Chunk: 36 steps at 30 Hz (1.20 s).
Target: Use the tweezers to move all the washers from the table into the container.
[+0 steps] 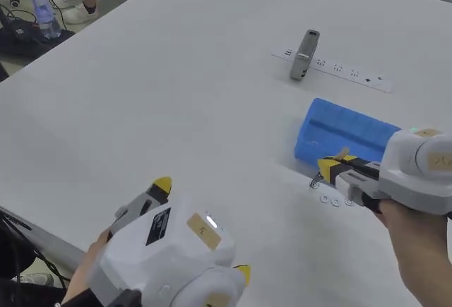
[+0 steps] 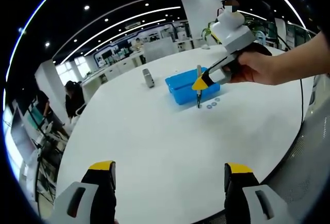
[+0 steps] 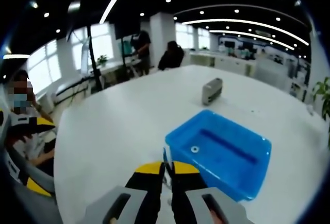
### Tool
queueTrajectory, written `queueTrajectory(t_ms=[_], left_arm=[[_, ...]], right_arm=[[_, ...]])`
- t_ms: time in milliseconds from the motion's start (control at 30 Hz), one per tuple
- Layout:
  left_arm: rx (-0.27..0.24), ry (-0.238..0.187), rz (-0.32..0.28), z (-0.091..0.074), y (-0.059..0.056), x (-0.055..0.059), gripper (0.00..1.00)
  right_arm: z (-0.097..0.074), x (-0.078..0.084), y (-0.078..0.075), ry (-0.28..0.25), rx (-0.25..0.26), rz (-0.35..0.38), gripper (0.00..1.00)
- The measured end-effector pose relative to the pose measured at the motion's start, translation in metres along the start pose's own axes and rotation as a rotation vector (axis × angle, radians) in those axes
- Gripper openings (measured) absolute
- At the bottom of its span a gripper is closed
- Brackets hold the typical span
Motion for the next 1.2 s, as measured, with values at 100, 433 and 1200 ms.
queueTrajectory(t_ms=[100,433,1200], left_arm=[[0.0,0.002,0.001,0.0,0.0,0.0,0.89],[-0.001,-0.003,0.0,0.0,0.001,-0.001,0.89],[-0.006,-0.009,-0.004,-0.001,0.002,-0.001,0.88]], right_arm=[[-0.001,0.001,-0.005,-0.001,0.012,0.008,0.02],[0.0,0.002,-0.004,0.03,0.03,-0.021,0.0],[-0.024,-0.049,0.003,-0.052,-0.01,-0.009,0.0]])
Point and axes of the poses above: the centre of the closed fingertips' face, and the gripper's own axes: z roughly forward along the fingers, y roughly to its left, x roughly out of its underside, the point moved 2 cm from there along -z, roughly backward along the fingers, and after that the axes turned 12 degrees about -x, right-handed, at the moved point
